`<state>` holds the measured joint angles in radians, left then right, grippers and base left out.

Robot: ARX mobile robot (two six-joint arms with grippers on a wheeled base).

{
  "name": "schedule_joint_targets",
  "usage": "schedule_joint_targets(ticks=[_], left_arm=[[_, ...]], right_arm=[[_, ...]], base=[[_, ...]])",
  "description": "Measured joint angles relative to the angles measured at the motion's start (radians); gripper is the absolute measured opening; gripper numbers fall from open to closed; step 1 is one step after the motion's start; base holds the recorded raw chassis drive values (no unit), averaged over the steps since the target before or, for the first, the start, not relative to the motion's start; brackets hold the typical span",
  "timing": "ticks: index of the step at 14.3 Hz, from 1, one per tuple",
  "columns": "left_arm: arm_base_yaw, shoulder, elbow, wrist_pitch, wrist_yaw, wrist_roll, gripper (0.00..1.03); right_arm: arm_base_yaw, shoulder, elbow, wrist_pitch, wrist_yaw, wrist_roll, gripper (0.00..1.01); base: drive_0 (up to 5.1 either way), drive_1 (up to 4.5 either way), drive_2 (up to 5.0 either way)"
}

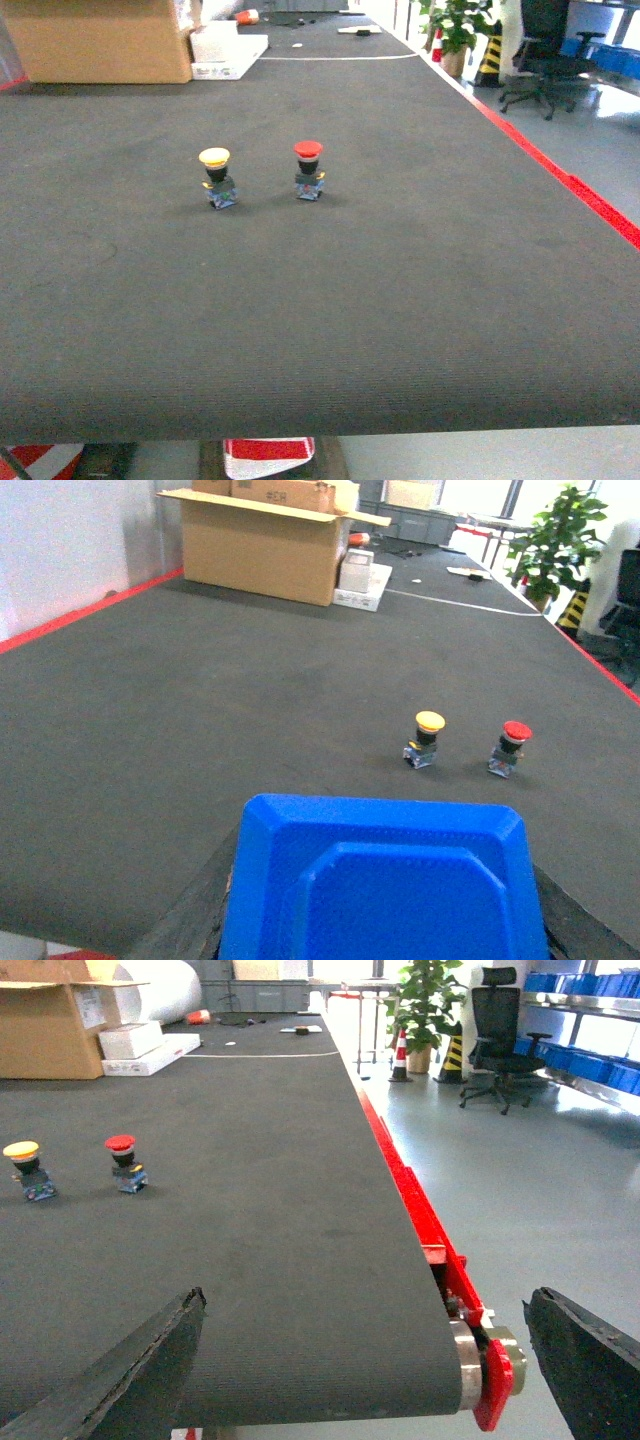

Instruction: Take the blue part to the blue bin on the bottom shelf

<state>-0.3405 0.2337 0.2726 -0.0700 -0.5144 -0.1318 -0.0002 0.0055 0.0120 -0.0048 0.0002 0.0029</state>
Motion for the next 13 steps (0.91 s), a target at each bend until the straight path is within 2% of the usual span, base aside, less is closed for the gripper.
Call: schedule_joint_targets(ticks=[13], left_arm=[[-0.001,0.0,0.0,0.0,0.0,0.0,0.44]], right_arm=[[0.0,0.0,0.0,0.0,0.0,0.0,0.98]], base=[[-1.6,-1.58,-1.6]])
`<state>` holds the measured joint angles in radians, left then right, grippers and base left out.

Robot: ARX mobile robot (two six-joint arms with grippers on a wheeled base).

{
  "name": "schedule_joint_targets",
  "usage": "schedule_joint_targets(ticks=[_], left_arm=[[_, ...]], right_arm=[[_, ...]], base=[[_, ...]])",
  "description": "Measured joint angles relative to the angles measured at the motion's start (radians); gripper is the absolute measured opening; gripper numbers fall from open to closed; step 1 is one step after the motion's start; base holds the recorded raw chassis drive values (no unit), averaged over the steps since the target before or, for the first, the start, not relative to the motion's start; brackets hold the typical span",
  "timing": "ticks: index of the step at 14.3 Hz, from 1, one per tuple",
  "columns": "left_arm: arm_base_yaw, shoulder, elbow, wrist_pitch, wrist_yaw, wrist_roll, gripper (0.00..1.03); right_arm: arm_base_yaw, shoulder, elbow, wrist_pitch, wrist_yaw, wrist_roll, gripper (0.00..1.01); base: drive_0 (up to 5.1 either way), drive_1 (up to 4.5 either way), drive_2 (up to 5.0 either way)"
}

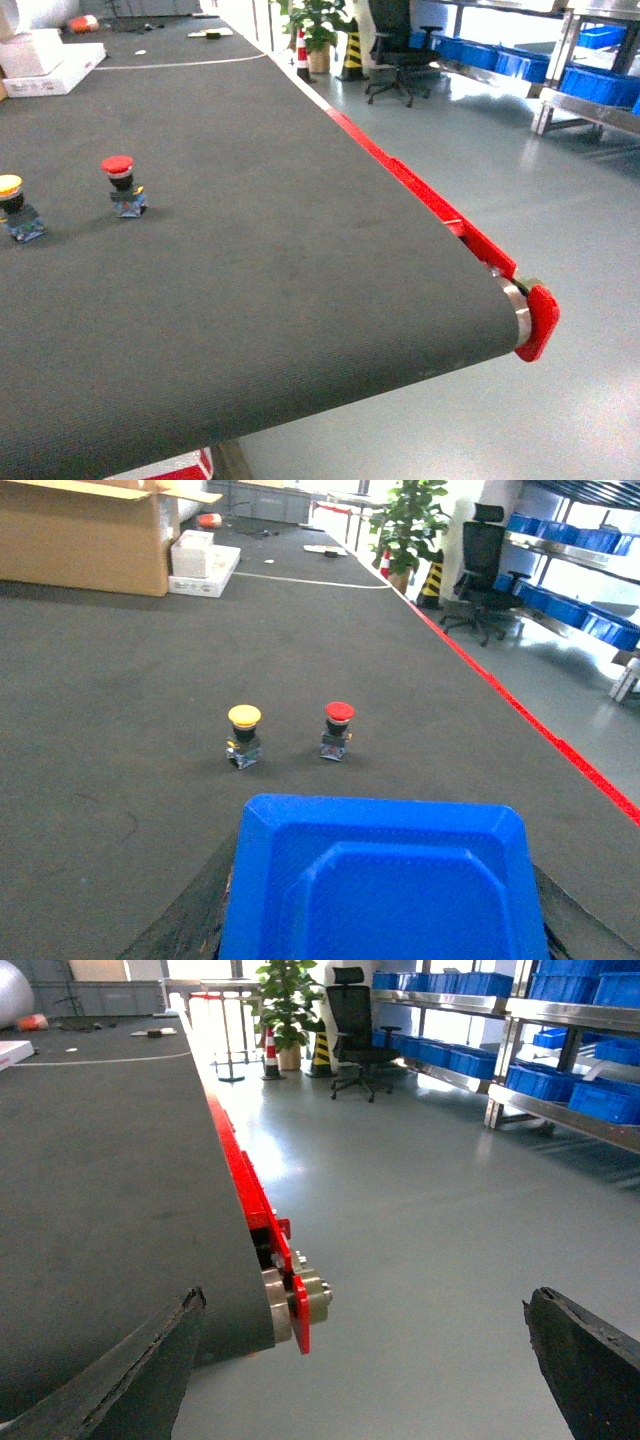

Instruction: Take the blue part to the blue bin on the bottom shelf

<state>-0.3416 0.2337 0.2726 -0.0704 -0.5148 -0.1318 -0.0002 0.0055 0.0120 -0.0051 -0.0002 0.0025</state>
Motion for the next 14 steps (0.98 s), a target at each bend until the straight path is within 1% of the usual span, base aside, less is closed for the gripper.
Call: schedule_joint_targets(ticks=[14], left_arm=[[0.0,0.0,0.0,0.0,0.0,0.0,0.44]], right_arm=[[0.0,0.0,0.0,0.0,0.0,0.0,0.98]], base=[[-1.6,-1.63,-1.6]])
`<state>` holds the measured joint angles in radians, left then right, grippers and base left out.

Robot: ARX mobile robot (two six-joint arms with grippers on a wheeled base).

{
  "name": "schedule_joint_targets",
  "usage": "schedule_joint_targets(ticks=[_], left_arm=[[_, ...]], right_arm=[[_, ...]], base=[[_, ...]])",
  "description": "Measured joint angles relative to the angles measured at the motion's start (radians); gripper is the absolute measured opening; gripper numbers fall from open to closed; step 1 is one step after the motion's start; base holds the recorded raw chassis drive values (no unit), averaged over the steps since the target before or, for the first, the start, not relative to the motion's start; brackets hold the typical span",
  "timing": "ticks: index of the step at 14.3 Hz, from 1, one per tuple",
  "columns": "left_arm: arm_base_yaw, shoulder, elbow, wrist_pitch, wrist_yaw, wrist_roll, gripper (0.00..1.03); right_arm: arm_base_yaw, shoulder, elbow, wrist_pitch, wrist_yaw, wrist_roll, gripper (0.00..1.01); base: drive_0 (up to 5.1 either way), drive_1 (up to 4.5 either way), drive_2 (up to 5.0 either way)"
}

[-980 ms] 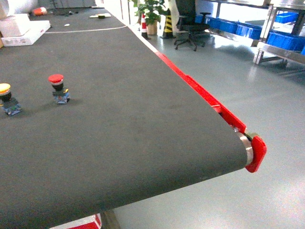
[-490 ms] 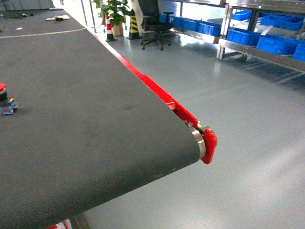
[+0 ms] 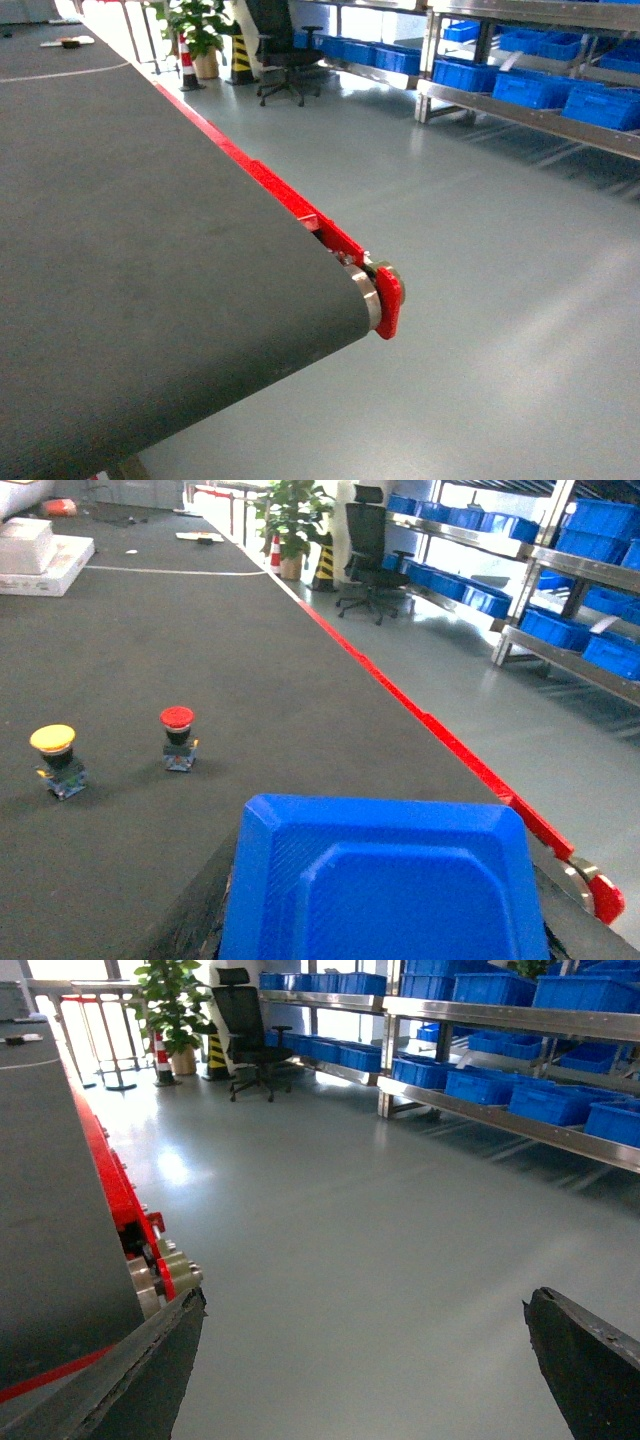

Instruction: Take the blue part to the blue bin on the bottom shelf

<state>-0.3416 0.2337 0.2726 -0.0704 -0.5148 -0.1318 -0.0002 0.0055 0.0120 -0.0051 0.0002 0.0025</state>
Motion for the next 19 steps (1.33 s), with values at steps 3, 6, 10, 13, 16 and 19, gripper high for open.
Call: schedule_joint_targets(ticks=[3,6,10,13,16,19], left_arm=[[0.0,0.0,0.0,0.0,0.0,0.0,0.44],[0.0,0.0,0.0,0.0,0.0,0.0,0.44],[0.0,0.0,0.0,0.0,0.001,0.0,0.44],[0.0,0.0,0.0,0.0,0.001,0.0,0.43],[0.0,0.0,0.0,0.0,0.001,0.0,0.43],[0.0,0.0,0.0,0.0,0.001,0.0,0.43]], right_arm=[[0.0,0.0,0.0,0.0,0.0,0.0,0.98],[0.0,0.0,0.0,0.0,0.0,0.0,0.98],[0.0,0.0,0.0,0.0,0.0,0.0,0.98],[0.0,0.0,0.0,0.0,0.0,0.0,0.98],[0.0,0.0,0.0,0.0,0.0,0.0,0.98],[0.0,0.0,0.0,0.0,0.0,0.0,0.98]], base=[[-1.6,-1.64,-1.6],[-1.6,-1.59,-1.6],[-1.7,-1.68,-1.7],[-1.6,-1.62,-1.6],[-1.7,-1.67,-1.7],[-1.7,-1.66,-1.7]])
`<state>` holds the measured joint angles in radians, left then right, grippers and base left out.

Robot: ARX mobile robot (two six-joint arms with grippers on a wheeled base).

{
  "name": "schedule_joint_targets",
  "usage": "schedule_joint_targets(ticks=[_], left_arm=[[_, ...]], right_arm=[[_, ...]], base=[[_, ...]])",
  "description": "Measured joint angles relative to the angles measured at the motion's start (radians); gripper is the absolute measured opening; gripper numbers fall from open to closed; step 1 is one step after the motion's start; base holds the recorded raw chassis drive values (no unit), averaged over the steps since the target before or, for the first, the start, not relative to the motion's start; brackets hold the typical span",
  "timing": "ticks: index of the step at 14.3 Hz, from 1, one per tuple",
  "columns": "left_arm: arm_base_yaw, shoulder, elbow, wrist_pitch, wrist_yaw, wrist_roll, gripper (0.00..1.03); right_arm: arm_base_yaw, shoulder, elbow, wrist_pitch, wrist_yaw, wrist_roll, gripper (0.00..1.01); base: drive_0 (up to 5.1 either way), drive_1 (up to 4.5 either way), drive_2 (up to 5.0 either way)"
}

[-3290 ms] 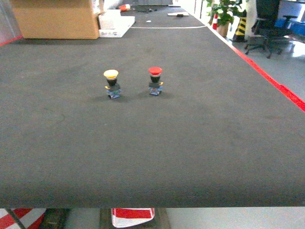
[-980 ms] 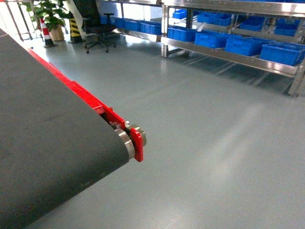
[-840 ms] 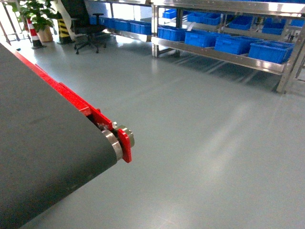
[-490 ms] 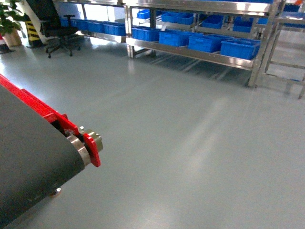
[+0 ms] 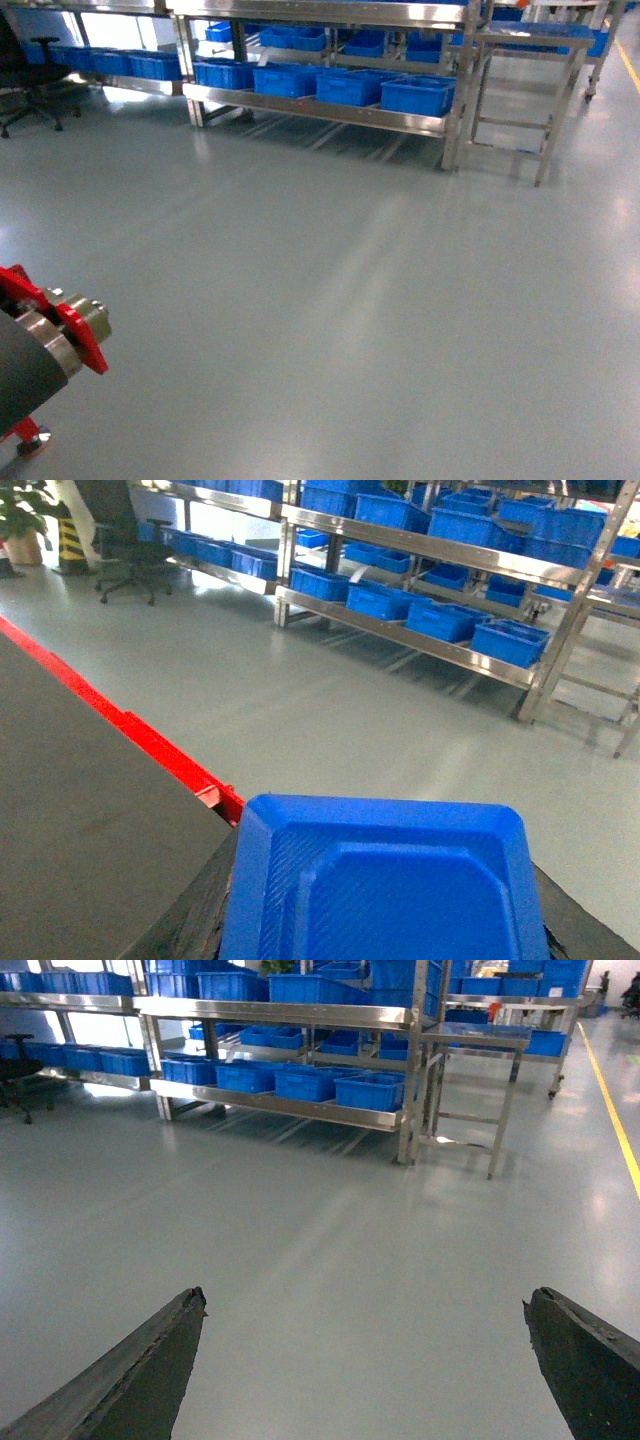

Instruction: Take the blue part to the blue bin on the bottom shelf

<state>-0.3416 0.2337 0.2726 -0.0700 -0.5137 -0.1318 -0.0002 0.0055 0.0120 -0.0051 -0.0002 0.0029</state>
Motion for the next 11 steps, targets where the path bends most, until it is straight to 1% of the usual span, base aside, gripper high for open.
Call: schedule_joint_targets(ticks=[11], left_arm=[[0.0,0.0,0.0,0.0,0.0,0.0,0.43]], right_arm=[[0.0,0.0,0.0,0.0,0.0,0.0,0.98]], base=[[-1.6,-1.61,-1.6]])
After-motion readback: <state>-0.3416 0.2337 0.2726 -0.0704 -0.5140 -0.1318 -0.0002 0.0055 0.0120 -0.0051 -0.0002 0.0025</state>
